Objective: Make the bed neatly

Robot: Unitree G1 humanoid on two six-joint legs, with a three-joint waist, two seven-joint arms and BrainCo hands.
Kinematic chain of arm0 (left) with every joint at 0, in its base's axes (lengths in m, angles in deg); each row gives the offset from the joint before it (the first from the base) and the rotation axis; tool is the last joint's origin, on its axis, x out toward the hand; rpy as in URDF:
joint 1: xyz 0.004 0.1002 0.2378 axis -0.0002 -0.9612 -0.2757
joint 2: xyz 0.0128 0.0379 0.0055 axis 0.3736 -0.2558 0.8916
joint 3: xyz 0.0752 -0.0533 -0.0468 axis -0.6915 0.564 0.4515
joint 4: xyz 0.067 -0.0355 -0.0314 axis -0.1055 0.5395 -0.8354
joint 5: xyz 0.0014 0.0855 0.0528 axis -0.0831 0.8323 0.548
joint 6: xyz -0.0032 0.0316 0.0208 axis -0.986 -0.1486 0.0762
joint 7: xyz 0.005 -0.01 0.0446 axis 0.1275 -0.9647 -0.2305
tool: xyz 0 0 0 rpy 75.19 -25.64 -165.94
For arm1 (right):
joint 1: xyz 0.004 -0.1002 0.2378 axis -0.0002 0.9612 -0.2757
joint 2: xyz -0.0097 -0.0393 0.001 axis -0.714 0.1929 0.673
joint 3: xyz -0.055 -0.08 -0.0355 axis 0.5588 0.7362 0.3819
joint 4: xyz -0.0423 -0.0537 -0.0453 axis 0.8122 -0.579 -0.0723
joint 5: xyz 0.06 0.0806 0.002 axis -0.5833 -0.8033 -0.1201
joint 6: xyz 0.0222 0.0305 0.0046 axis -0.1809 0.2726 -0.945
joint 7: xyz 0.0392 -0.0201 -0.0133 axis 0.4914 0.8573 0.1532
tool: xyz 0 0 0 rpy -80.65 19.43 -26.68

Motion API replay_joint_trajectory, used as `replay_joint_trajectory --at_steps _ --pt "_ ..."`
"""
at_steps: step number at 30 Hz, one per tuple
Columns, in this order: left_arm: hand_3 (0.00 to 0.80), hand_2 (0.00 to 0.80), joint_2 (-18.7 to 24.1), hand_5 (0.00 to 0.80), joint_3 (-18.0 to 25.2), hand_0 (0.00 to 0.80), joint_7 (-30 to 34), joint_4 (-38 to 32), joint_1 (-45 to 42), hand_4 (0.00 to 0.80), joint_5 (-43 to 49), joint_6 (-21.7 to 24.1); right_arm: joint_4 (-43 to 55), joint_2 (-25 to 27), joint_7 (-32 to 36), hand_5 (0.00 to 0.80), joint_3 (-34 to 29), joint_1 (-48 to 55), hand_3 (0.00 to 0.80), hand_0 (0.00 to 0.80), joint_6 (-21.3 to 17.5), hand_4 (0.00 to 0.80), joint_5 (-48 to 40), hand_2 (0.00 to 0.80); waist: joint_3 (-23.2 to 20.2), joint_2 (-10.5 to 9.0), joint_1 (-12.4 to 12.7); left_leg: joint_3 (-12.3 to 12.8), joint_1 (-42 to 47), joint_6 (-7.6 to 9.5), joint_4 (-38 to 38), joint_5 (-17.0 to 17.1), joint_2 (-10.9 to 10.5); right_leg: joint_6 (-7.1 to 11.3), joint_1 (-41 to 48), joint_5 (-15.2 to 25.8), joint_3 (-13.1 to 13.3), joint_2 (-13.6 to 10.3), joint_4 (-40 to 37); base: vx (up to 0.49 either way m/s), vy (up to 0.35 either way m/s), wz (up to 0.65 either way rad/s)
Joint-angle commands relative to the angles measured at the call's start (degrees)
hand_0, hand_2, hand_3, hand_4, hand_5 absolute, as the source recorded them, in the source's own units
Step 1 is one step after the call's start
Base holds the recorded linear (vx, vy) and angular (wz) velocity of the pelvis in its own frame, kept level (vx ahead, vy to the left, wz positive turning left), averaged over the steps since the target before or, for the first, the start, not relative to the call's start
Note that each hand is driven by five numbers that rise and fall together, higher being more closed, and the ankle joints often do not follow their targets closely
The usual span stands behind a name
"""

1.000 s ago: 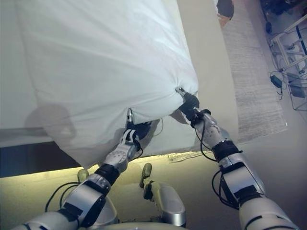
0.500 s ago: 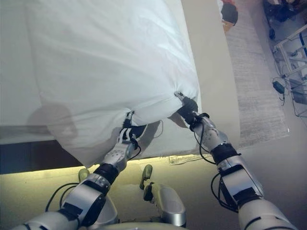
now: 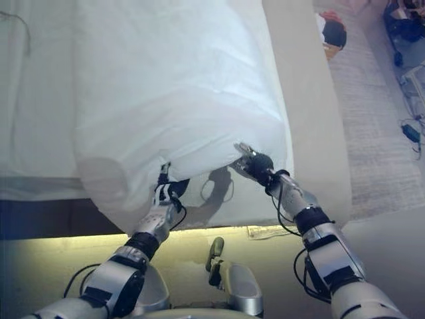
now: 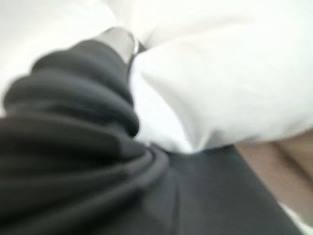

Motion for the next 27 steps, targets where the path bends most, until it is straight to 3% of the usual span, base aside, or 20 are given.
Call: replay_joint_trajectory --at_steps 1,5,11,17,20,22,24,27 --pt "0.800 0.800 7.83 0.800 7.34 0.800 5.25 3.21 -0.24 0.800 0.79 -0.21 -4.31 4.86 4.88 0.000 -5.54 1.39 0.000 0.000 1.63 0.000 3.38 0.000 -3.68 -0.83 3.23 -0.83 -0.11 -0.59 0.03 1.19 1.33 5.39 1.55 -3.30 -0.67 -4.19 2.87 0.118 0.154 0.15" --pt "0.800 0.800 11.95 0.800 12.58 0.800 6.89 7.80 -2.59 0.800 4.93 -2.95 -9.98 3.41 10.72 0.000 -5.34 4.89 0.000 0.000 4.51 0.000 8.40 0.000 -4.72 0.60 4.60 -1.29 1.76 -0.61 -0.66 0.85 0.62 5.41 3.30 -4.25 -1.79 -4.91 3.10 0.089 0.165 0.11" --pt "0.800 0.800 14.21 0.800 18.02 0.800 11.53 12.42 -7.51 0.800 13.34 -6.74 -13.83 1.88 12.78 0.000 -6.66 9.97 0.000 0.000 6.10 0.000 11.06 0.000 -7.17 3.93 5.12 -1.16 4.36 -0.10 -2.04 0.35 -1.88 6.12 5.64 -4.44 -1.94 -7.44 1.86 0.077 0.327 0.14" --pt "0.800 0.800 14.92 0.800 23.33 0.800 15.29 13.74 -16.04 0.800 21.94 -10.04 -16.51 3.10 14.67 0.000 -14.98 20.00 0.000 0.000 3.50 0.000 11.79 0.000 -10.26 8.45 4.30 1.08 7.40 1.79 -1.27 -2.38 -6.74 9.07 8.30 -3.07 -0.68 -12.53 -0.22 0.079 0.470 0.07" --pt "0.800 0.800 16.39 0.800 25.57 0.800 16.54 13.79 -19.34 0.800 23.25 -11.29 -18.31 3.21 15.30 0.000 -18.94 23.51 0.000 0.000 2.73 0.000 12.06 0.000 -11.77 9.37 3.37 3.44 9.12 4.07 -3.09 -3.59 -10.39 11.52 8.85 0.68 0.77 -15.21 -3.84 -0.018 0.369 -0.06" --pt "0.800 0.800 17.96 0.800 26.11 0.800 16.92 13.96 -19.57 0.800 22.86 -11.72 -20.05 3.33 15.10 0.000 -20.14 23.01 0.000 0.000 2.41 0.000 11.64 0.000 -12.22 9.77 3.47 4.72 9.47 4.74 -5.05 -3.54 -12.46 11.81 7.58 4.37 -0.02 -16.68 -5.34 -0.183 0.319 -0.12" --pt "0.800 0.800 20.06 0.800 27.71 0.800 16.86 13.57 -19.30 0.800 22.67 -12.49 -21.94 2.90 14.67 0.000 -20.73 21.21 0.000 0.000 2.17 0.000 11.47 0.000 -12.17 10.63 4.32 7.09 10.45 5.44 -7.30 -2.99 -13.61 11.67 5.45 4.79 -2.96 -17.57 -1.13 -0.251 0.288 -0.23" --pt "0.800 0.800 22.70 0.800 29.18 0.800 18.27 15.11 -18.89 0.800 24.19 -12.66 -22.83 2.53 13.44 0.000 -19.73 20.24 0.000 0.000 1.42 0.000 8.78 0.000 -12.81 12.05 4.80 7.37 9.28 7.59 -7.76 -2.01 -14.90 9.50 3.60 0.00 -3.03 -14.52 13.31 -0.235 0.240 -0.32"
